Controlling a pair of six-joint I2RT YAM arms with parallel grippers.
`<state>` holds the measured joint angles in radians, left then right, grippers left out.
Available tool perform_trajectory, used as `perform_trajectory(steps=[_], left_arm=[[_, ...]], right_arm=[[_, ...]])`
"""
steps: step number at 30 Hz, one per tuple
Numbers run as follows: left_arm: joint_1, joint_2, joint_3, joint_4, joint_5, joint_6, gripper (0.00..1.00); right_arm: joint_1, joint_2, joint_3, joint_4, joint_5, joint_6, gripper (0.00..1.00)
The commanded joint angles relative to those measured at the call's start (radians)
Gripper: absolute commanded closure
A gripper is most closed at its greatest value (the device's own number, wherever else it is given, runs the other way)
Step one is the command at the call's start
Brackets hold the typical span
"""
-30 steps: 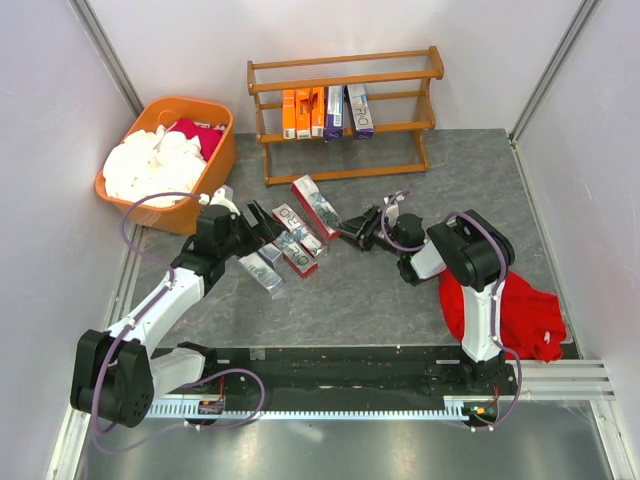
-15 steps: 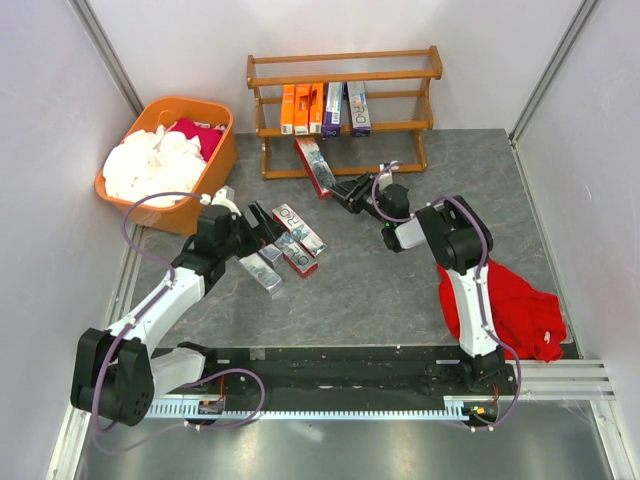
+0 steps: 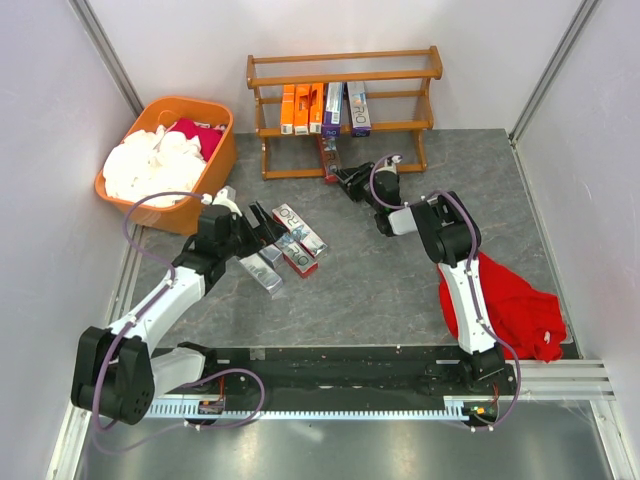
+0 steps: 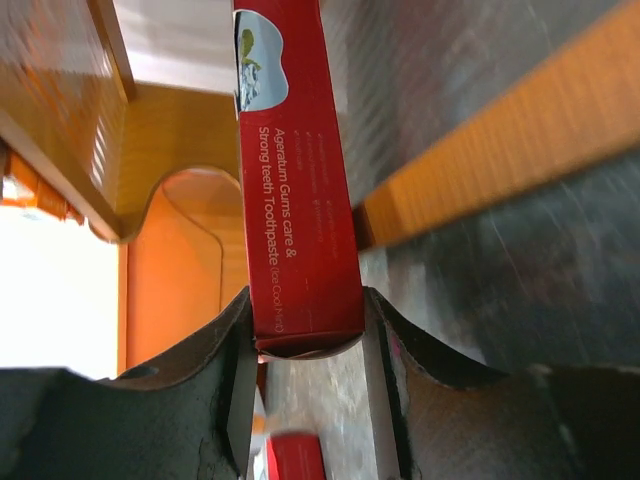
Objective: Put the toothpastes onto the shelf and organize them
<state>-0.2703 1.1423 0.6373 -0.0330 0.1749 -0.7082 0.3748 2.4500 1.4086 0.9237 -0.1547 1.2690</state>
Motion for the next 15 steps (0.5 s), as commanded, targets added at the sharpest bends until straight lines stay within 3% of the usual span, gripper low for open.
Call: perform_trajectory(steps=[1, 9, 15], left_arm=[[0.002, 0.014, 0.03, 0.028, 0.032, 0.032, 0.0], [0.002, 0.02, 0.029, 0.062, 0.049, 0.024, 0.0], [0.002, 0.025, 0.027, 0.062, 0.057, 0.027, 0.0]], right_arm=[[0.003, 0.023, 0.076, -0.005, 0.102, 0.003, 0.6], [0.016, 0.038, 0.069, 0.009, 0.119, 0.01, 0.45], [0.016, -0.025, -0.048, -0.011, 0.089, -0.011, 0.02]])
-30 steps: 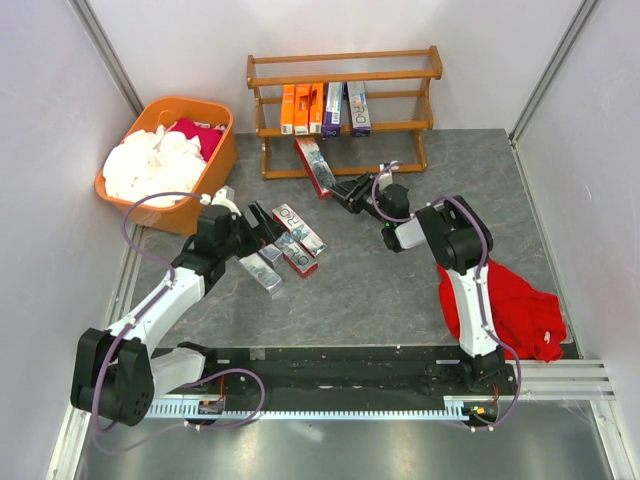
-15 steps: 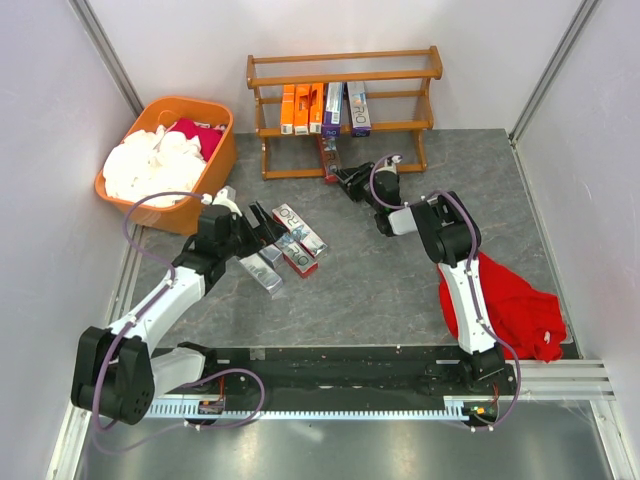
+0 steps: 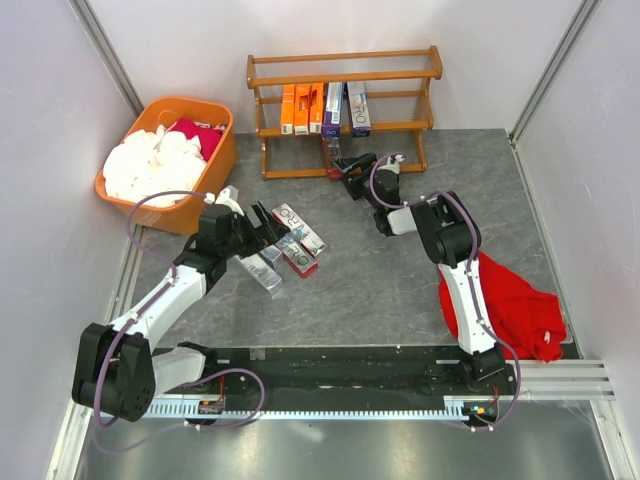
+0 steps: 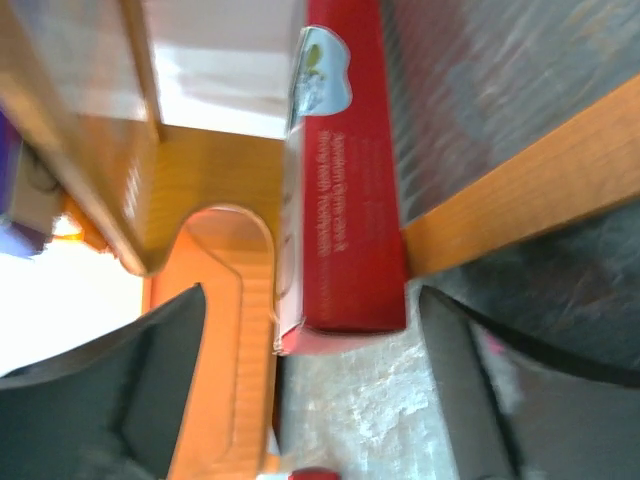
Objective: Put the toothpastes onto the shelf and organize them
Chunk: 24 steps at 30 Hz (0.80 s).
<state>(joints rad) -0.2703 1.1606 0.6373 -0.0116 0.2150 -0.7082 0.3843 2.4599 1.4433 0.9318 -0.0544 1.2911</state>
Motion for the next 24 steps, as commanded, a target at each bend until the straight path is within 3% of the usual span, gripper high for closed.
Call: perform_trajectory(steps=[1, 10, 18, 24], left_arm=[[0.002, 0.007, 0.027, 0.042, 0.017, 0.027, 0.0], [0.002, -0.006, 0.018, 0.042, 0.024, 0.027, 0.0], [0.002, 0.002, -0.001, 0.07, 0.043, 0.015, 0.0], [0.002, -0.001, -0.007, 0.076, 0.049, 0.016, 0.0]], right_arm=[[0.007, -0.048, -0.11, 0.007, -0.013, -0.036, 0.02], [0.016, -0.197, -0.438, 0.136, -0.111, -0.071, 0.02], [0.099, -0.351, -0.564, -0.031, -0.186, -0.265, 0.02], [0.2, -0.458, -0.592, -0.26, -0.132, -0.482, 0.02]])
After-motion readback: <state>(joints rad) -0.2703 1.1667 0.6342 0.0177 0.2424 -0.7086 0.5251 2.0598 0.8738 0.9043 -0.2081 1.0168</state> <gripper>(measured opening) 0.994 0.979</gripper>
